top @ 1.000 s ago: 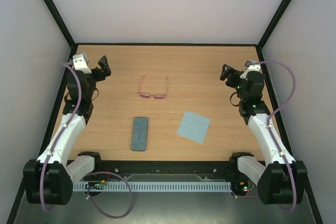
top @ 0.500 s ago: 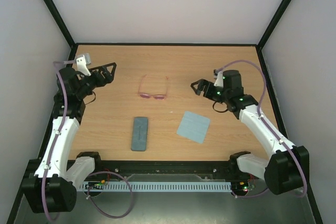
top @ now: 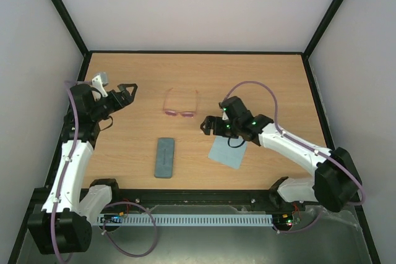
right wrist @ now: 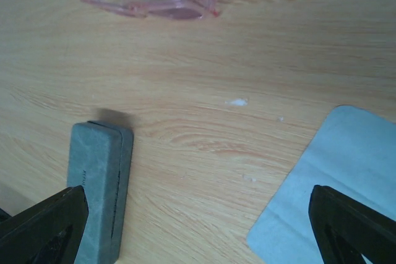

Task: Organize the sunglasses
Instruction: Pick up the sunglasses case from the center of the board.

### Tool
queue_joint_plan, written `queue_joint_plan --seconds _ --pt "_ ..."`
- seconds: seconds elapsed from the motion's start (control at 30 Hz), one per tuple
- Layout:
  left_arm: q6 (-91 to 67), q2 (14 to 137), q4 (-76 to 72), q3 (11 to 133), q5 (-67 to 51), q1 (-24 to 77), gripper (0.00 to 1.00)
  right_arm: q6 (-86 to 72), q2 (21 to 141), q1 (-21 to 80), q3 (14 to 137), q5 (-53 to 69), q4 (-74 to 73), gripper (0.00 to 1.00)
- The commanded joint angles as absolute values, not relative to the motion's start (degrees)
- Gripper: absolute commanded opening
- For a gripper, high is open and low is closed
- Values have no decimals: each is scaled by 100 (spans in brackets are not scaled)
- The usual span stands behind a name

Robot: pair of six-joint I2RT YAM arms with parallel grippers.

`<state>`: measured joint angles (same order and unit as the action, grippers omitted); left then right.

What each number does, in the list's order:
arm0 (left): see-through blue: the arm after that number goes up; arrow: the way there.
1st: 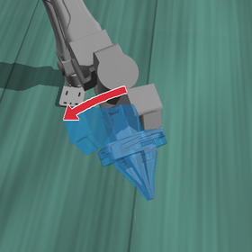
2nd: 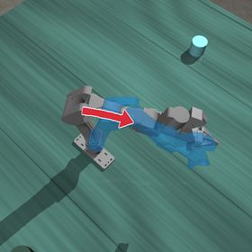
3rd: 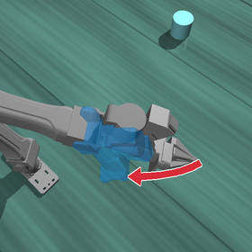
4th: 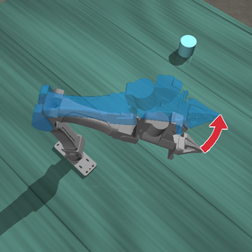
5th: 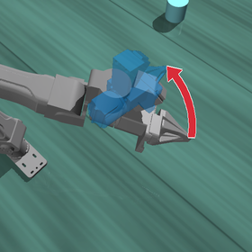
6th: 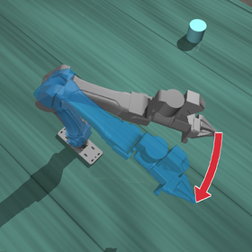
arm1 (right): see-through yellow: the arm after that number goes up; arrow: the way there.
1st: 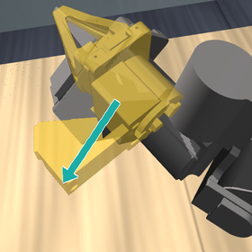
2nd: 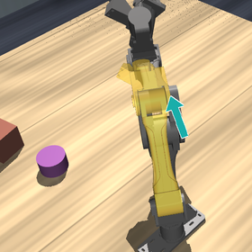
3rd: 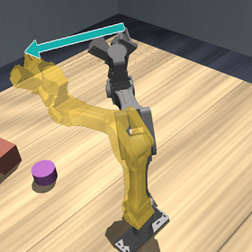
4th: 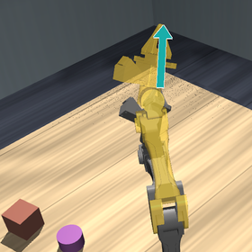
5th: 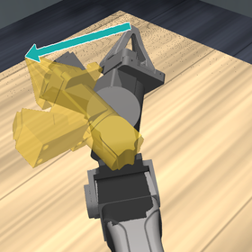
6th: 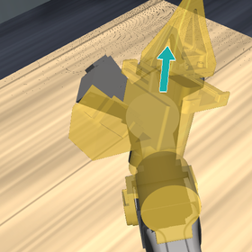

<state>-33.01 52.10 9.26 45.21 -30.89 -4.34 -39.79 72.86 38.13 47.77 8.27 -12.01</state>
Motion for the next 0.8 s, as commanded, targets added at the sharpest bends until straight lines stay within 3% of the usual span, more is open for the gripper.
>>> queue_joint_plan --seconds 0.0,0.77 --pt "-3441 5272 1593 4880 -2853 -502 100 -4286 7623 4278 5118 293 -1599 99" --pt "-3421 5499 2210 4881 -3338 -1551 100 -4936 10170 5747 7390 -593 -2685 98"
